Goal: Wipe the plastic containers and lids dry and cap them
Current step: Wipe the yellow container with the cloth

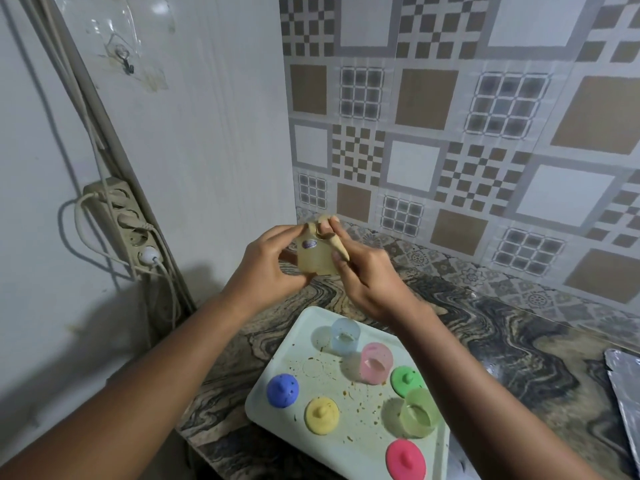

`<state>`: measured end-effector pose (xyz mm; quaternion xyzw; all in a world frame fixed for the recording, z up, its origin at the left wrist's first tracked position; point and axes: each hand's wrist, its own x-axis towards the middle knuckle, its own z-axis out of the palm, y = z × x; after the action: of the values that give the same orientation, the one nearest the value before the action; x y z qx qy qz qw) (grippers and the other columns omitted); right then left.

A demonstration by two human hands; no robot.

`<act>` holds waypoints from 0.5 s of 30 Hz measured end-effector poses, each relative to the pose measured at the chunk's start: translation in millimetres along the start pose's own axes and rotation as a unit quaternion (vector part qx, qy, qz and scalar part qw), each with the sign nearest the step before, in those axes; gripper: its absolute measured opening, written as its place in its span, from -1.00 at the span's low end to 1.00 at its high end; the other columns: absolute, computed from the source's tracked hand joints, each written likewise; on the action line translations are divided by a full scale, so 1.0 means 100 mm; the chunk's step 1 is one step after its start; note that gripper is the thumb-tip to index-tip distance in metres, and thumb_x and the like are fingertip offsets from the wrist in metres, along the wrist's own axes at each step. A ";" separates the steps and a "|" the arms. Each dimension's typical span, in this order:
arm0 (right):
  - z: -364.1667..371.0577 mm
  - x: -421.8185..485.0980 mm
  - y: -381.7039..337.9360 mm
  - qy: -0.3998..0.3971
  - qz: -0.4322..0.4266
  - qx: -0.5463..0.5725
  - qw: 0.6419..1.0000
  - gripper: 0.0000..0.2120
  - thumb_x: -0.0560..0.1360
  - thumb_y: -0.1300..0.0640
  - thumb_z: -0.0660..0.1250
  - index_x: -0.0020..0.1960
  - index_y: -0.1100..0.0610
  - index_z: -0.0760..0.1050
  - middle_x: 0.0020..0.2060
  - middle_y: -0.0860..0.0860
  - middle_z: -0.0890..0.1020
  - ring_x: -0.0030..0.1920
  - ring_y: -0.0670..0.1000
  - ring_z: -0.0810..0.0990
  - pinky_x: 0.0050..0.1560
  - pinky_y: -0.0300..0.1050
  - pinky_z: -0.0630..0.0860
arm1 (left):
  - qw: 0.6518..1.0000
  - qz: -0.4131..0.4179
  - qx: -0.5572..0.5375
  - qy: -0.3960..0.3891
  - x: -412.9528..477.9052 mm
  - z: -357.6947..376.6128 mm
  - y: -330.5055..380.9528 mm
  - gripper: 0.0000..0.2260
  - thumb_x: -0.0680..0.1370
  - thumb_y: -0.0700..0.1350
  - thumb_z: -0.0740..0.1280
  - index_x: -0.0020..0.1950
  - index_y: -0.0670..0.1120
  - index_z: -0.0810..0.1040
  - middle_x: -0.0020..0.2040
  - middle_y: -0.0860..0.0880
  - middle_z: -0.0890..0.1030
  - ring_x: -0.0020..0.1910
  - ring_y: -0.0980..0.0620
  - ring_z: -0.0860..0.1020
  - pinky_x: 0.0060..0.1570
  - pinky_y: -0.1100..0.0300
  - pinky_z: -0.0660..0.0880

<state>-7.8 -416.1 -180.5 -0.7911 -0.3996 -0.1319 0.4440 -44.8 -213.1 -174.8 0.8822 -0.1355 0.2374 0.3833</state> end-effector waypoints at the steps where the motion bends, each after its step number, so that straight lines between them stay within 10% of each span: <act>1: 0.01 -0.03 0.02 -0.011 -0.016 -0.007 1.000 -0.58 0.69 0.21 0.19 0.54 0.14 0.37 0.54 0.10 0.35 0.36 0.11 0.53 0.30 -0.21 0.44 | 1.000 -0.003 0.003 0.001 0.00 -0.01 -0.01 -0.28 0.30 -0.22 0.62 0.44 -0.13 0.48 0.27 -0.01 0.56 0.00 0.13 0.65 0.05 0.16 0.62; 8: 0.11 -0.31 0.14 -0.063 -0.035 -0.043 0.996 -0.57 0.67 0.11 0.18 0.53 0.15 0.39 0.53 0.04 0.38 0.38 0.05 0.53 0.31 -0.34 0.41 | 0.998 0.014 0.043 0.034 0.04 -0.15 -0.02 -0.31 0.30 -0.27 0.60 0.40 -0.10 0.50 0.27 0.00 0.51 -0.02 0.09 0.62 0.07 0.23 0.59; 12: 0.10 -0.48 0.23 -0.054 0.090 0.059 0.993 -0.73 0.69 0.14 0.16 0.20 0.01 0.62 -0.21 0.00 0.68 -0.33 0.00 0.57 -0.22 -0.11 0.56 | 0.999 -0.004 0.021 0.037 0.08 -0.29 0.06 -0.37 0.35 -0.25 0.56 0.37 0.00 0.45 0.31 0.03 0.50 0.14 0.03 0.61 0.02 0.41 0.52; 15: 0.01 -0.40 0.17 0.068 0.190 0.252 0.946 -0.66 0.69 0.08 0.12 0.03 0.32 0.55 -0.23 0.26 0.63 -0.31 0.06 0.60 -0.33 -0.06 0.58 | 1.000 -0.009 0.008 0.022 0.12 -0.38 0.18 -0.28 0.37 -0.23 0.56 0.46 0.12 0.40 0.36 0.09 0.46 0.03 0.10 0.65 -0.01 0.39 0.53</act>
<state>-21.2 -440.6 -214.4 -0.7037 -0.2308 0.0064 0.6720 -54.2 -197.7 -135.4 0.8811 -0.1169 0.2543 0.3813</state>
